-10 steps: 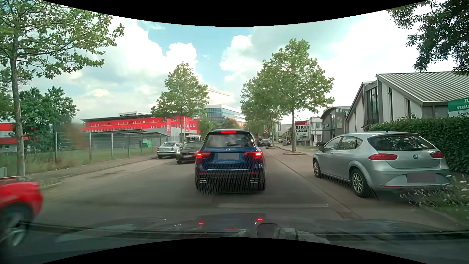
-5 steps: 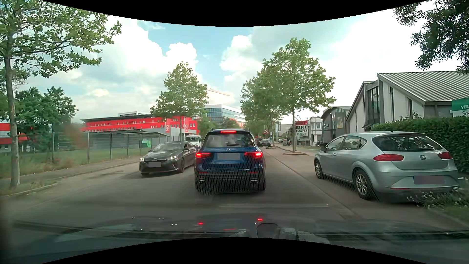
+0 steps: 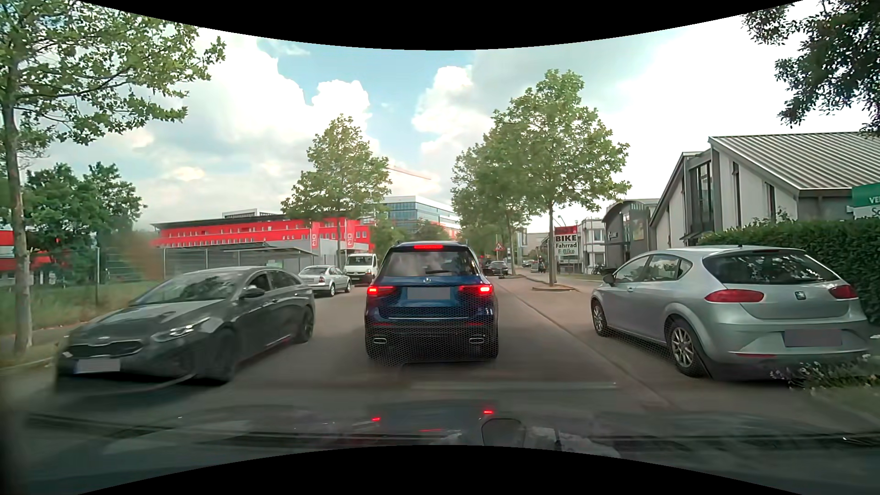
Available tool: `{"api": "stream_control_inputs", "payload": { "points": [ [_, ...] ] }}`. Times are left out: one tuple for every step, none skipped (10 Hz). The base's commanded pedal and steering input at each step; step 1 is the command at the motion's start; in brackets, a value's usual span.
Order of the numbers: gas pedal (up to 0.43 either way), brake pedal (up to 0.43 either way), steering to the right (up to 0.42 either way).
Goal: Follow the waypoints while adhering to traffic rules and regulations
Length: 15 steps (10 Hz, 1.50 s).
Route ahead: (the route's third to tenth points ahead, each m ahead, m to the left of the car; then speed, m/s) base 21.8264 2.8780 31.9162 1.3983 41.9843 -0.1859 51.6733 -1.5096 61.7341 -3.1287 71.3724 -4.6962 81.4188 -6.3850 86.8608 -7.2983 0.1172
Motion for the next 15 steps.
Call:
{"api": "stream_control_inputs", "payload": {
  "points": [
    [0.000, 0.177, -0.005],
    [0.000, 0.177, -0.005],
    [0.000, 0.183, -0.005],
    [0.000, 0.201, -0.004],
    [0.000, 0.220, -0.005],
    [0.000, 0.232, -0.005],
    [0.000, 0.238, -0.005],
    [0.000, 0.250, -0.005],
    [0.000, 0.256, -0.005],
    [0.000, 0.256, -0.004],
    [0.000, 0.256, -0.005],
    [0.000, 0.262, -0.005],
    [0.000, 0.262, -0.005],
    [0.000, 0.262, -0.005],
    [0.000, 0.262, -0.005]
  ]
}}
